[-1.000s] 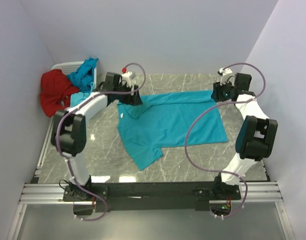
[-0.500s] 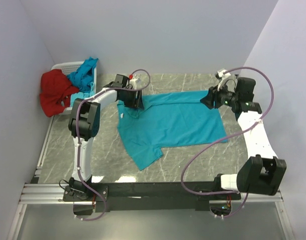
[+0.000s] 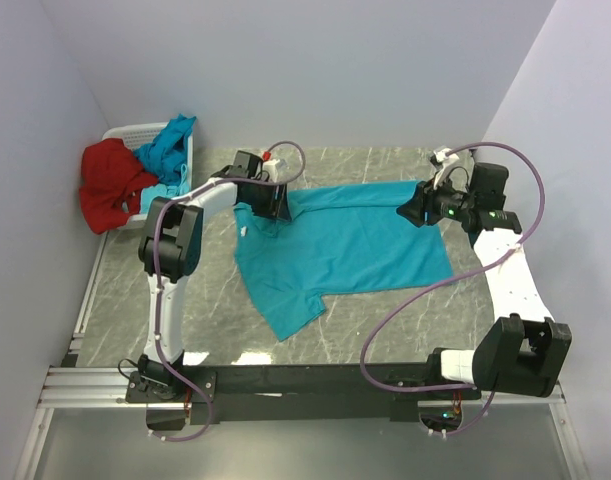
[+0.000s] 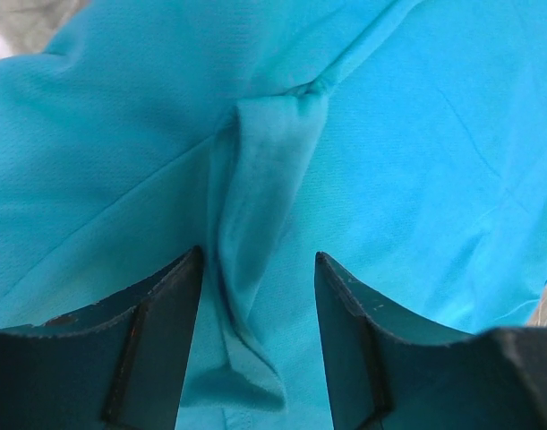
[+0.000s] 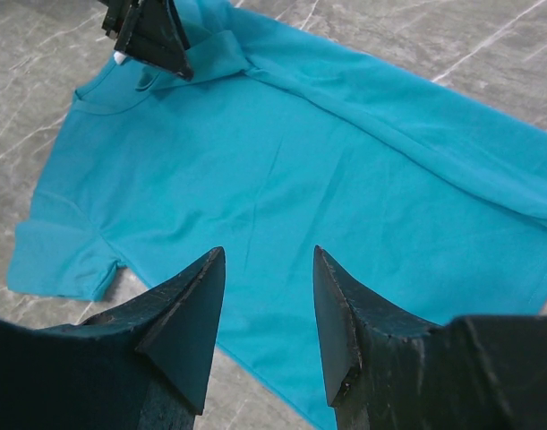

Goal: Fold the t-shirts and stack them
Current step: Fold the tshirt

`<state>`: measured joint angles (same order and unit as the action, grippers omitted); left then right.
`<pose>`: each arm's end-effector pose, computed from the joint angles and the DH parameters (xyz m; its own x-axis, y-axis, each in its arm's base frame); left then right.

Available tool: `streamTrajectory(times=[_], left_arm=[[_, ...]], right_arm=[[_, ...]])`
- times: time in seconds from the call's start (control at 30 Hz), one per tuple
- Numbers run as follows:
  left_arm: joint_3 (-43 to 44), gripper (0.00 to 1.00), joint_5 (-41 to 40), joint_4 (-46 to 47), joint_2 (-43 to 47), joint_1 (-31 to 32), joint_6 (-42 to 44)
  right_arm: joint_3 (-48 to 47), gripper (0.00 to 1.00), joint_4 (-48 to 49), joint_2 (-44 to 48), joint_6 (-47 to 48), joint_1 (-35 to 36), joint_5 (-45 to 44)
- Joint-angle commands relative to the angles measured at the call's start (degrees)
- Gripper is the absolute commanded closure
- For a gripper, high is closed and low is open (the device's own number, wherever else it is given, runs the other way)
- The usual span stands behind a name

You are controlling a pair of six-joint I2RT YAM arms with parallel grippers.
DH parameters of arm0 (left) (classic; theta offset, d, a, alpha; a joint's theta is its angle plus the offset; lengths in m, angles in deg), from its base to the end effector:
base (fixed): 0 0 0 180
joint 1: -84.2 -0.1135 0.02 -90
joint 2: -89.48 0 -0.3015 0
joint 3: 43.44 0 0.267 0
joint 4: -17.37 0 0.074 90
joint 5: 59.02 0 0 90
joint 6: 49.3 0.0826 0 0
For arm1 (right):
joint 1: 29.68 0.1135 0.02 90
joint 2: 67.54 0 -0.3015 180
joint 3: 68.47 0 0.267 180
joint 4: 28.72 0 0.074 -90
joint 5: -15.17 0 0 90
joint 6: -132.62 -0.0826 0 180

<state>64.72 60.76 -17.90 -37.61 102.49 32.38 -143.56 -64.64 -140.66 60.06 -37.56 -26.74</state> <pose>0.4995 -0.2083 0.1492 -0.8413 0.1458 -0.5205 0.4310 0.7620 -0.4832 0.3120 0.0189 0.3390 -0.3719 -0.1506 -0.9160 -0.6618 0.7349 0.1479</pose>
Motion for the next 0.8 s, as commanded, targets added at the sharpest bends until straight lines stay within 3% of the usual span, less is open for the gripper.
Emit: streamTrajectory(times=[0.0, 0.77], left_arm=[[1.1, 0.42, 2.1, 0.8, 2.5, 1.4, 1.5], [0.5, 0.40, -3.4, -1.2, 4.9, 8.5, 9.0]], right_arm=[[0.1, 0.49, 0.3, 0.0, 0.1, -0.8, 1.3], [0.2, 0.49, -0.7, -1.4, 1.1, -2.7, 2.4]])
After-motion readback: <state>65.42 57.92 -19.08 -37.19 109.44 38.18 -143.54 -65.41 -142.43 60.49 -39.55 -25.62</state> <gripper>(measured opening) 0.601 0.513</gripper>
